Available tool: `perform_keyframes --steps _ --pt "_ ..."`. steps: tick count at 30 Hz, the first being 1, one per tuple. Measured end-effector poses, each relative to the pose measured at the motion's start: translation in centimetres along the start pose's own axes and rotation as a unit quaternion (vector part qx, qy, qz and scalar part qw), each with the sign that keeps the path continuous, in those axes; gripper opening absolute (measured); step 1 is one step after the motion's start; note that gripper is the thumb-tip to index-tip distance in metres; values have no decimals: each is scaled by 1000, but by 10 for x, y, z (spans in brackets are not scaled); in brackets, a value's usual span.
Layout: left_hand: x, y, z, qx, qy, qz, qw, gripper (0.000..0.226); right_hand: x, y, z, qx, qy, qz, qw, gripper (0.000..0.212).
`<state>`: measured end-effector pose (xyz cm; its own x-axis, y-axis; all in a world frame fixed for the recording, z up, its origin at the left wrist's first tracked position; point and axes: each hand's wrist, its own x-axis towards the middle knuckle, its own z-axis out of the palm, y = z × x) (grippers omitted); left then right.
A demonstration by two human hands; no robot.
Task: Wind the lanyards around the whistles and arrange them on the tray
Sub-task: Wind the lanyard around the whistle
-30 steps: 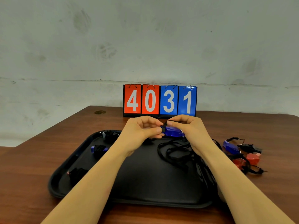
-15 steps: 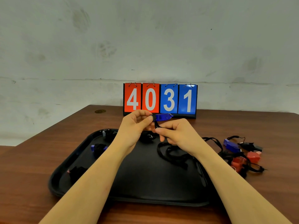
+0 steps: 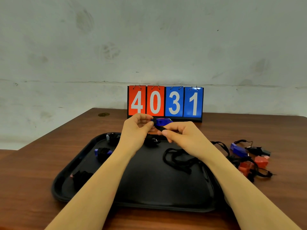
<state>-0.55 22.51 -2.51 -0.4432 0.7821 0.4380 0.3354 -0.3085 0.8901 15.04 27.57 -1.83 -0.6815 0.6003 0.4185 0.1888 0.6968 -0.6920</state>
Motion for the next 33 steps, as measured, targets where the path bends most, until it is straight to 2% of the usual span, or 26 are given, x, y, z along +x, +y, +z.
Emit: perform_keyframes --steps 2,7,10,15,20,25,29,33 --pt "0 0 0 20 1 9 1000 15 -1 -2 3 -50 36 -32 998 12" --pt "1 -1 2 75 1 35 997 16 4 7 11 -167 104 -108 974 17" --pt "0 -2 2 110 -16 54 992 16 3 8 11 -198 137 -148 959 17" --pt "-4 -2 5 150 -73 73 983 16 3 11 8 -215 171 -137 952 20" --pt "-7 0 4 136 -107 67 983 16 3 11 5 -124 225 -101 961 18" --pt "-8 0 3 150 -137 62 977 16 2 8 0 43 228 -11 973 17" --pt "-9 2 3 185 -163 75 966 18 2 7 -5 141 254 44 956 14" --pt "-9 7 2 146 -185 79 969 22 4 9 -7 257 249 112 927 11"
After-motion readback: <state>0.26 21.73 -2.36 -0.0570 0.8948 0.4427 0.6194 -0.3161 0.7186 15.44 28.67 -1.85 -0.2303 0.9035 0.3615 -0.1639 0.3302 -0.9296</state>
